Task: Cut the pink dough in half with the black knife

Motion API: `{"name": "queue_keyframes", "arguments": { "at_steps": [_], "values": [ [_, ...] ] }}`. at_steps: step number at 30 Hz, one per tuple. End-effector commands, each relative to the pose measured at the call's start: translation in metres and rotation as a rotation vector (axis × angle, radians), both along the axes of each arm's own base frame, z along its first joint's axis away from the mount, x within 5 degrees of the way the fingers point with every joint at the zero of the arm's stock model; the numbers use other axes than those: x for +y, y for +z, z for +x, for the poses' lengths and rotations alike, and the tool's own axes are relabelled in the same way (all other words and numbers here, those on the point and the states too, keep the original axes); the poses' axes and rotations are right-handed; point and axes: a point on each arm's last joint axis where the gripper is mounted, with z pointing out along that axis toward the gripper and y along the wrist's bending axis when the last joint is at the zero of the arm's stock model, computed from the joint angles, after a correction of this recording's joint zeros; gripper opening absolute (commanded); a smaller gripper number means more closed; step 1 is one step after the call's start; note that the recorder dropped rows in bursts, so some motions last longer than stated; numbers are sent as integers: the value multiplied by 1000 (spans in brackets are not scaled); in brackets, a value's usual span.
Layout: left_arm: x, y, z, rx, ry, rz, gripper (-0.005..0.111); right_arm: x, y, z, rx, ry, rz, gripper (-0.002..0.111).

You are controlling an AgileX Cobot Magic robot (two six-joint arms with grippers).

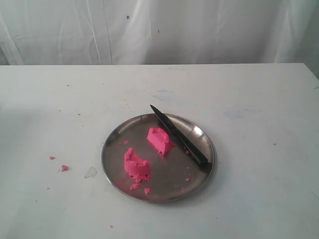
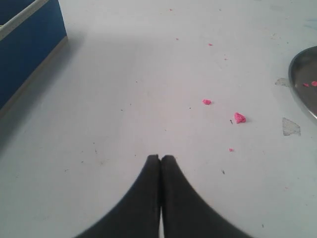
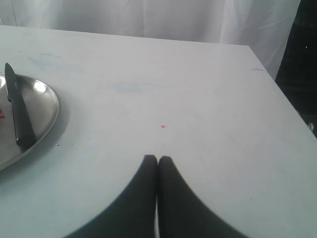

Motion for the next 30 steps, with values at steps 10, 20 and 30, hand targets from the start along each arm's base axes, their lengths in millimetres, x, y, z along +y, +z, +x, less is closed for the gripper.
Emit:
{"name": "queue_keyframes", "arguments": {
  "at_steps": [10, 20, 30],
  "values": [
    [1, 6, 2, -68, 16, -3, 0, 0, 0, 0, -5, -2, -2, 0],
    [1, 6, 2, -68, 16, 0, 0, 0, 0, 0, -5, -2, -2, 0],
    [1, 6, 2, -68, 16, 0, 0, 0, 0, 0, -5, -2, -2, 0]
  ]
}}
